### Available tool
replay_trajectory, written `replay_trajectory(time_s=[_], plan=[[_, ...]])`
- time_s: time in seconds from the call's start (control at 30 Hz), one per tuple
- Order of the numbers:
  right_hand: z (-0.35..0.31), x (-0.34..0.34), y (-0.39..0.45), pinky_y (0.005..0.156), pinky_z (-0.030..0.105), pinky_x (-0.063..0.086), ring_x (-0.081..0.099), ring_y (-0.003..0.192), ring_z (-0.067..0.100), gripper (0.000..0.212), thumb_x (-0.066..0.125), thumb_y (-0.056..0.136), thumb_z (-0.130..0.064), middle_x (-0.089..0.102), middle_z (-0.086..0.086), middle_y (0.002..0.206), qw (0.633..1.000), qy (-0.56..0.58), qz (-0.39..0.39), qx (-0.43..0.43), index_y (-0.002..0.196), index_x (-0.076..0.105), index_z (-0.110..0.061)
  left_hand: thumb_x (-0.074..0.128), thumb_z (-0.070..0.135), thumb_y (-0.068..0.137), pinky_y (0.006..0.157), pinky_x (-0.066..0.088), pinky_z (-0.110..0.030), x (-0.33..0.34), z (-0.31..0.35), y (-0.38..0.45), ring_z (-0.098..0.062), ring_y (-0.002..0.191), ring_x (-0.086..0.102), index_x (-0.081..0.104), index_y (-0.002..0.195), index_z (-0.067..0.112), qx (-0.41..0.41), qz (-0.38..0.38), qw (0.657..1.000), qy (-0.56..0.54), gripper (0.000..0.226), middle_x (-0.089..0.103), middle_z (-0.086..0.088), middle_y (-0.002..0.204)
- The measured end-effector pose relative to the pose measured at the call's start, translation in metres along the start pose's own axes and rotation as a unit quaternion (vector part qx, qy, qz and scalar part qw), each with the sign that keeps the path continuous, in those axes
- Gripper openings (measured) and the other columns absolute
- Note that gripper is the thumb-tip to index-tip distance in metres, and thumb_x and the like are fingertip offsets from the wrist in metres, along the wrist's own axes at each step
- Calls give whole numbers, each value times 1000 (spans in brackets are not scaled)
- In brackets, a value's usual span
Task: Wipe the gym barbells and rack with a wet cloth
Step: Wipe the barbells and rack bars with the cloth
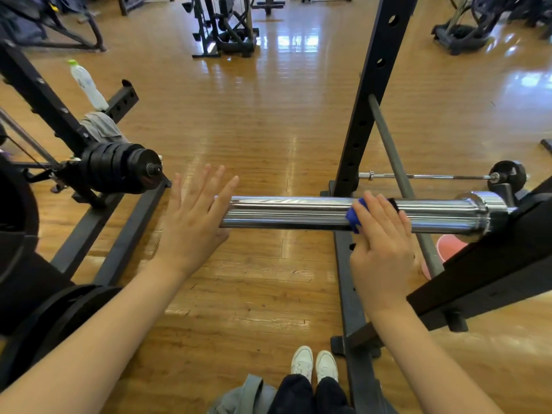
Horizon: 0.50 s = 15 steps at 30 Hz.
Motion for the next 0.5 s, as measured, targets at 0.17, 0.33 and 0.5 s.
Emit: replay_trajectory(time_s=[0.17, 0.33, 0.5], plan=[[-51, 27, 4, 109, 44, 29, 52, 123, 29, 43, 43, 82, 0, 59, 14, 127, 995, -9, -81, -57, 121, 62, -3, 87, 6, 54, 108, 27, -53, 11, -5, -1, -37, 128, 45, 42, 128, 13, -34, 37, 998, -47, 87, 53, -19, 133], [-35, 18, -5, 110, 42, 29, 47, 127, 26, 43, 40, 86, -1, 53, 9, 133, 991, 6, -83, -107, 124, 58, -7, 79, 0, 62, 110, 28, -46, 12, -7, -1, -35, 123, 51, 47, 125, 10, -11, 77, 994, -81, 71, 57, -18, 129], [-16, 5, 8, 106, 48, 33, 53, 121, 32, 40, 38, 85, -5, 61, 16, 123, 999, 15, -31, -1, 116, 63, 0, 78, 2, 65, 116, 18, -41, 12, -6, -2, -34, 124, 49, 52, 123, 7, -22, 133, 988, -80, 64, 58, -17, 127]])
Point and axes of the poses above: each hand's wrist, its own y-axis towards the middle knuckle, its own x-axis out of the palm, z = x × y, the point moved 7 cm from there along y, towards the middle knuckle
